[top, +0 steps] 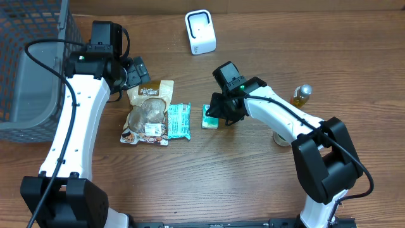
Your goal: Scan the item barcode
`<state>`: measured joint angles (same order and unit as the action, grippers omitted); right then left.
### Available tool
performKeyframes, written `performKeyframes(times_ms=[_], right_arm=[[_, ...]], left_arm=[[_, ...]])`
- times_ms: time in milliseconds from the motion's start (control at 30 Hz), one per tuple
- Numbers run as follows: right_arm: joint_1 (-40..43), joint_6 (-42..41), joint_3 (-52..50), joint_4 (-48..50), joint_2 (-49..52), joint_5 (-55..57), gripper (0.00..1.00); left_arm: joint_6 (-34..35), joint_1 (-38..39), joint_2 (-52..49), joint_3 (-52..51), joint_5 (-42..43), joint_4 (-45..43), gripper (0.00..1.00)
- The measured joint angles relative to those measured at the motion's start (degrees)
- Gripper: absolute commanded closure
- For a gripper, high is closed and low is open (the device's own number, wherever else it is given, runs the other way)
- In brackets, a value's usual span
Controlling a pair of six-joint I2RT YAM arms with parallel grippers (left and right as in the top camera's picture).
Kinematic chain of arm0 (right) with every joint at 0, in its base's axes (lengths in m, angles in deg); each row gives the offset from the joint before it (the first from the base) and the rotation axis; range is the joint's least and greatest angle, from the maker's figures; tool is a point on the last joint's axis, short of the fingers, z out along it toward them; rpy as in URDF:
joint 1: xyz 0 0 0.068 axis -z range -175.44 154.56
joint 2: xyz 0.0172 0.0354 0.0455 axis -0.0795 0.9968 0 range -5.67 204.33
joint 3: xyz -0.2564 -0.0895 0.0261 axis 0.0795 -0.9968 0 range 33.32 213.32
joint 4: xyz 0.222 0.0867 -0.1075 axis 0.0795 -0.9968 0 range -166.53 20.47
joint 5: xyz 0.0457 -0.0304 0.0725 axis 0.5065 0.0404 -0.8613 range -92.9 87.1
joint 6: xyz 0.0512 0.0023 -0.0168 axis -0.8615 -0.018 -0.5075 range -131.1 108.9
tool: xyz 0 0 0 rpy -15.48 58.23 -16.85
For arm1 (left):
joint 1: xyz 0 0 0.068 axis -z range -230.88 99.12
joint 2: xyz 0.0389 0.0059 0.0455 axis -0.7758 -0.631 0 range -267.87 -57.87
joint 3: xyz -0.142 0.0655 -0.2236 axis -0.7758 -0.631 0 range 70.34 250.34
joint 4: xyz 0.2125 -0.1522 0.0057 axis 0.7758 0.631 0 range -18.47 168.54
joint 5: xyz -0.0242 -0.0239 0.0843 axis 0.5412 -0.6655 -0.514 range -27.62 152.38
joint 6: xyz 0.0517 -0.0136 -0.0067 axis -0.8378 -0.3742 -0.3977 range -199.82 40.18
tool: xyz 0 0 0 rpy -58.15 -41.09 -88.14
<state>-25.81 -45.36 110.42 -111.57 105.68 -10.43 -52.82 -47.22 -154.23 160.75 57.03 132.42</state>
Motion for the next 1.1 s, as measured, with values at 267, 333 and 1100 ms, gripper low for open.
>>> performKeyframes(times_ms=[267,333,1100], right_arm=[[0.0,0.0,0.0,-0.1,0.0,-0.2,0.60],[-0.1,0.0,0.0,-0.3,0.1,-0.2,0.60],[-0.8,0.0,-1.8,3.0,3.5,-1.3,0.71]], left_arm=[[0.0,0.0,0.0,0.0,0.0,0.0,0.00],[0.0,0.0,0.0,0.0,0.0,0.0,0.00],[0.0,0.0,0.0,0.0,0.0,0.0,0.00]])
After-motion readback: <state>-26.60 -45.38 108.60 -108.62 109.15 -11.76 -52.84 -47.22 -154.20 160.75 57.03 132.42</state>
